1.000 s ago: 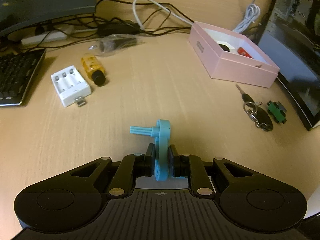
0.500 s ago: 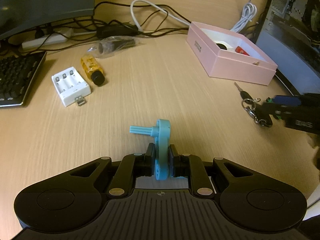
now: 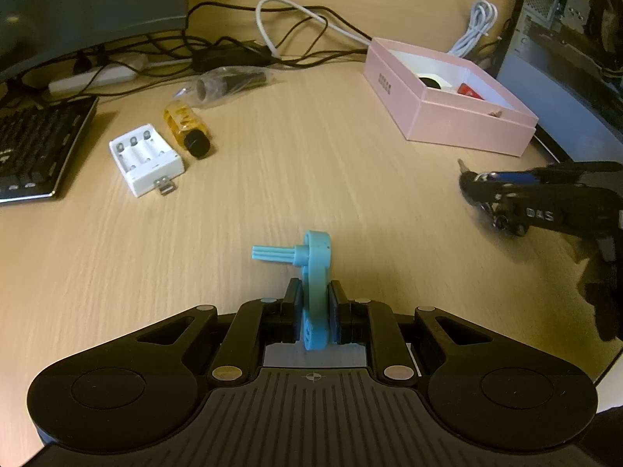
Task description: Organize rigid objects
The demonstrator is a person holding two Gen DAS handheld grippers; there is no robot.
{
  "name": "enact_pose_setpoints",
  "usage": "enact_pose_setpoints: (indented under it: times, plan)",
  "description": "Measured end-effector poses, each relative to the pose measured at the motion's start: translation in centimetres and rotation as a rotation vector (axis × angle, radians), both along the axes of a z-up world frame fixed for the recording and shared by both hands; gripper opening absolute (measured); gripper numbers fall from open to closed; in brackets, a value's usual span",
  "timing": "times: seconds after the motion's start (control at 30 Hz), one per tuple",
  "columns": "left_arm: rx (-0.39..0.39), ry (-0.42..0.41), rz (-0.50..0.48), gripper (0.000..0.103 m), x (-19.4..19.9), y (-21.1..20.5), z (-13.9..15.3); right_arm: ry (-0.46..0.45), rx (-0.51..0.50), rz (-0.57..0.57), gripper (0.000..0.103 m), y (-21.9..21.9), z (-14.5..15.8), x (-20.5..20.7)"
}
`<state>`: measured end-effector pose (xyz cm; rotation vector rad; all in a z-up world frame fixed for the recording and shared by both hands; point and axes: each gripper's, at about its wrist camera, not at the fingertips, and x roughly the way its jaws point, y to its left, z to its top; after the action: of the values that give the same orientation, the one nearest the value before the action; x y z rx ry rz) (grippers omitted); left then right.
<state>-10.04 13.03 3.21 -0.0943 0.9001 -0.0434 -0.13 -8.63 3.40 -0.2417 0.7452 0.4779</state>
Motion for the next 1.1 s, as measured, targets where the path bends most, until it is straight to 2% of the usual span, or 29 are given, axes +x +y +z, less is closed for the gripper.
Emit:
enact_pose_setpoints:
  times: [0.3,0.53,0.67,0.7,0.73,0.83,0.93,1.03,1.1]
  plan:
    - [0.003,0.019,-0.002,0.017,0.6,-0.5,0.1,-0.103,0.064,-0.027,0.025,-2.0,5.9,-2.7]
    - [-0.015,0.012,-0.143,0.014,1.0,-2.3,0.1,-0.167,0.083,-0.080,0.025,-4.1,9.0,-4.1]
    - [-0.013,-0.035,-0.235,0.013,1.5,-4.3,1.1,-0.177,0.084,-0.118,0.023,-5.5,9.6,-4.9]
    - [-0.013,-0.049,-0.250,0.012,1.9,-4.7,1.5,-0.178,0.086,-0.127,0.012,-5.9,9.6,-5.2]
    - [-0.019,-0.060,-0.260,0.012,2.4,-5.0,1.8,-0.179,0.090,-0.138,0.010,-6.3,9.7,-5.4]
    - [-0.033,-0.090,-0.282,0.011,3.7,-5.9,2.9,-0.189,0.114,-0.174,0.010,-7.6,10.1,-6.1]
    - [-0.013,-0.112,-0.304,0.011,5.0,-6.9,3.9,-0.189,0.127,-0.197,0.010,-9.0,9.9,-6.5]
    - [-0.011,-0.094,-0.308,0.011,5.6,-7.1,4.2,-0.176,0.104,-0.201,0.010,-9.6,9.0,-6.6]
    - [-0.017,-0.065,-0.309,0.011,5.5,-7.0,3.8,-0.118,0.101,-0.159,0.010,-9.7,8.1,-6.5]
